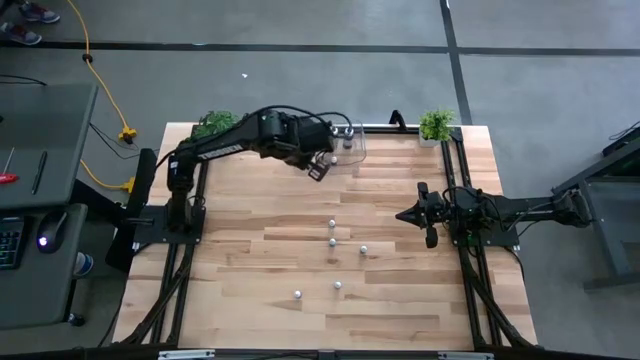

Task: Pick & Place food coloring
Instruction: Put the small black food coloring bottle into the transparent bin

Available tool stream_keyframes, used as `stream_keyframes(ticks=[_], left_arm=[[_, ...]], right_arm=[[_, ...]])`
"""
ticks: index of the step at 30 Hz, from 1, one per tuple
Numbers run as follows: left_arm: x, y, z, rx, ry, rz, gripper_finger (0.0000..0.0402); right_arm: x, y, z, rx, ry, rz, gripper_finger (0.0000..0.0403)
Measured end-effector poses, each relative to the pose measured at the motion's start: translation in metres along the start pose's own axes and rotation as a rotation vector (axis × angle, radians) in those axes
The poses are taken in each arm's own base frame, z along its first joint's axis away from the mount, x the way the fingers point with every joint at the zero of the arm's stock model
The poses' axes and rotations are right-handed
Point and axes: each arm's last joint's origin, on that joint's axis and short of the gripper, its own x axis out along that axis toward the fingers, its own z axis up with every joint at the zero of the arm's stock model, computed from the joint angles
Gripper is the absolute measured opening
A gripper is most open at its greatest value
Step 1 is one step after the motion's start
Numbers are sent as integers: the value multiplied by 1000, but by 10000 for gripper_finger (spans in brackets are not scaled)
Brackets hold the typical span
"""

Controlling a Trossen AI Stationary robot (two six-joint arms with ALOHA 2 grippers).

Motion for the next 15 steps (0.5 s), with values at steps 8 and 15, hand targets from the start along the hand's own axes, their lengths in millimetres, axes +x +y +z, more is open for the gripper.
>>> stream_keyframes(ticks=[8,15], left_arm=[[23,17,24,-75,-67,105,28],[67,19,52,-117,-78,88,28]], right_arm=[[0,0,0,0,0,0,0],[0,0,0,0,1,-1,0]])
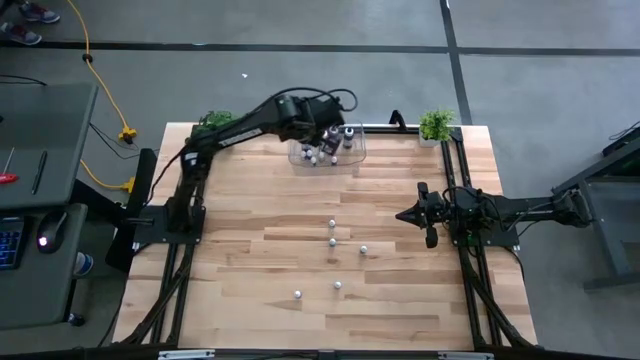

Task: Pick & Place food coloring
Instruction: Put the small black food coloring bottle into the transparent bin

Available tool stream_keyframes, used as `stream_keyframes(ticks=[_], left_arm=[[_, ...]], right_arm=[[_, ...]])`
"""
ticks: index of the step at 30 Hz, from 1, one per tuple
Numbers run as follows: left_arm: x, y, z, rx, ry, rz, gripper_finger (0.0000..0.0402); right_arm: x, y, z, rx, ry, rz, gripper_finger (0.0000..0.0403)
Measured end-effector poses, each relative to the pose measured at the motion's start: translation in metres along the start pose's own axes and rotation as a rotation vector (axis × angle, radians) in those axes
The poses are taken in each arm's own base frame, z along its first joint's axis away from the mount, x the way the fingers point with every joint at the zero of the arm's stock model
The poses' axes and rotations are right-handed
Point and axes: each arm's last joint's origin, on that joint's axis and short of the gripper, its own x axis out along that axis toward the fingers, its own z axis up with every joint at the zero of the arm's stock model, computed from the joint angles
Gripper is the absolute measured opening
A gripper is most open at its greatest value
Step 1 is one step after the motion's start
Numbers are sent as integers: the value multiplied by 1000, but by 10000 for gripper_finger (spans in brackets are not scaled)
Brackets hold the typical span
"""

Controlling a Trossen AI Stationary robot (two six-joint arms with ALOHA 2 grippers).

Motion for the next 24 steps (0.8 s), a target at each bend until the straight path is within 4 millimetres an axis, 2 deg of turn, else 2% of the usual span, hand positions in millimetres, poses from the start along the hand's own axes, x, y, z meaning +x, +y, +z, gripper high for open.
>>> stream_keyframes(ticks=[10,24], left_arm=[[65,-16,17,-74,17,-65,28],[137,-49,5,-118,90,-123,28]], right_arm=[[0,0,0,0,0,0,0],[0,0,0,0,0,0,0]])
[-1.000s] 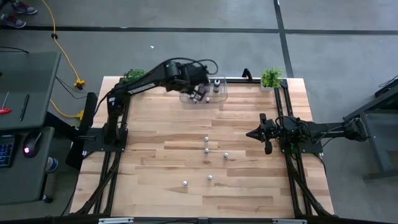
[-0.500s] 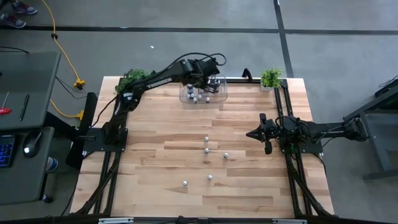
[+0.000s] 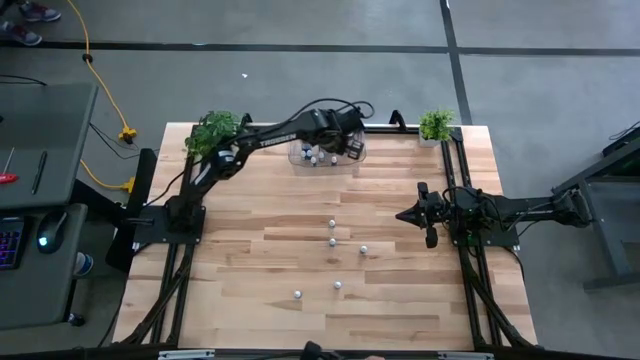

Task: Pick & Place food coloring
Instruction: Put the small black food coloring bottle into the transparent bin

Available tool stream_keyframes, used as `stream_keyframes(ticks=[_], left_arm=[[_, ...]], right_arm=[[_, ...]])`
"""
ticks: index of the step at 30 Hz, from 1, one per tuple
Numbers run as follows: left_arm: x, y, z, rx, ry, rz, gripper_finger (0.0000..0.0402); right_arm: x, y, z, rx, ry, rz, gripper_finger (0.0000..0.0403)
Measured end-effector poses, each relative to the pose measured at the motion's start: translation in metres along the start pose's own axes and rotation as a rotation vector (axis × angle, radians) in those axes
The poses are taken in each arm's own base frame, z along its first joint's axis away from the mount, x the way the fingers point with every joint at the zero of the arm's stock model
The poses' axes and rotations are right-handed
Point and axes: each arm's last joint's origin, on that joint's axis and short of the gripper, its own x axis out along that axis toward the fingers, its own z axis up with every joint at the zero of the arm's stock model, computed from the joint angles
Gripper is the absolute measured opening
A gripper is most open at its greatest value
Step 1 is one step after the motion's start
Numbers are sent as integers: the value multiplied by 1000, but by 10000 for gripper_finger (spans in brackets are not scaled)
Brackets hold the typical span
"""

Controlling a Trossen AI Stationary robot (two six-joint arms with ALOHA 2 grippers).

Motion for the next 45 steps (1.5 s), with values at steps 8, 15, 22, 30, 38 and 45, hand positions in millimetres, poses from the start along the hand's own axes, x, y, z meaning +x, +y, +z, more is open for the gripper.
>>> stream_keyframes(ticks=[8,15,22,30,38,45], left_arm=[[15,-4,-2,-21,0,-10,28],[30,-8,-4,-23,-1,-25,28],[40,-9,-8,-14,35,-32,28],[47,-9,-10,-8,39,-23,31],[46,-10,-9,0,37,-29,74],[46,-10,-9,2,38,-29,84]], right_arm=[[0,0,0,0,0,0,0],[0,0,0,0,1,0,0],[0,0,0,0,1,0,0],[0,0,0,0,1,0,0],[0,0,0,0,0,0,0],[0,0,0,0,0,0,0]])
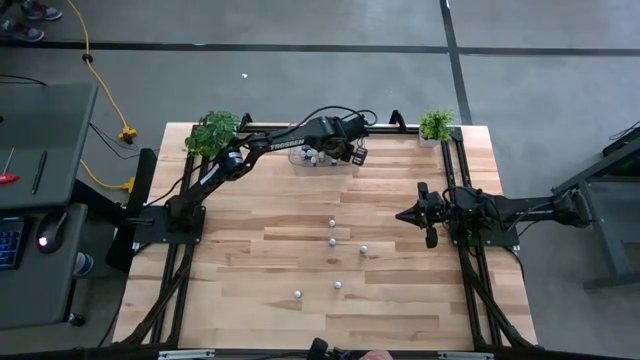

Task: Pick & Place food coloring
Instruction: Put the small black food coloring bottle into the transparent bin, then put the small orange food coloring bottle into the transparent bin

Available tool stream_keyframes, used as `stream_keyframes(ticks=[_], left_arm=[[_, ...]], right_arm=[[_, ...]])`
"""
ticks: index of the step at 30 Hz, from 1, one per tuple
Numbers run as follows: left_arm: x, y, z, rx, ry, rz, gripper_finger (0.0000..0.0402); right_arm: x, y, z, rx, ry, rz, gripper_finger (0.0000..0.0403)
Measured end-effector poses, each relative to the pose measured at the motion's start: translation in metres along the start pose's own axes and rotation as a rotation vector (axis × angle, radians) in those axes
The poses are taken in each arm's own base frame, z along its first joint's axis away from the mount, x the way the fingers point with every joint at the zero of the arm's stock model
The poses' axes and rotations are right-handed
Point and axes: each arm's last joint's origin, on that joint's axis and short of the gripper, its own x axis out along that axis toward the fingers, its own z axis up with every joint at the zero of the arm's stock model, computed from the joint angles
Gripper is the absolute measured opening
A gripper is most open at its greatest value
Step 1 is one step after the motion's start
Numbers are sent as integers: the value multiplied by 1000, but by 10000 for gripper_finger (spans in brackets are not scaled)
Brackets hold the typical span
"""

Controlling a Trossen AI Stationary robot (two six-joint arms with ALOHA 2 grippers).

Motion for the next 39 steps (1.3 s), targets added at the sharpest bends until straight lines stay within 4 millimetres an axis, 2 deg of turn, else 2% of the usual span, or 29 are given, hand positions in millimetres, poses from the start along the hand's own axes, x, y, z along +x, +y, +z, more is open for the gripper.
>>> stream_keyframes(ticks=[8,15,29,32,39], left_arm=[[0,0,-1,1,5,4,86],[18,-4,-9,13,43,-6,86],[21,-7,-12,44,53,-13,87],[21,-7,-12,52,51,-11,98],[15,-9,-7,82,31,-30,151]], right_arm=[[0,0,0,0,0,0,0],[0,0,0,0,0,0,0],[0,0,0,0,0,0,0],[0,0,0,0,0,0,0],[0,0,0,0,0,0,0]])
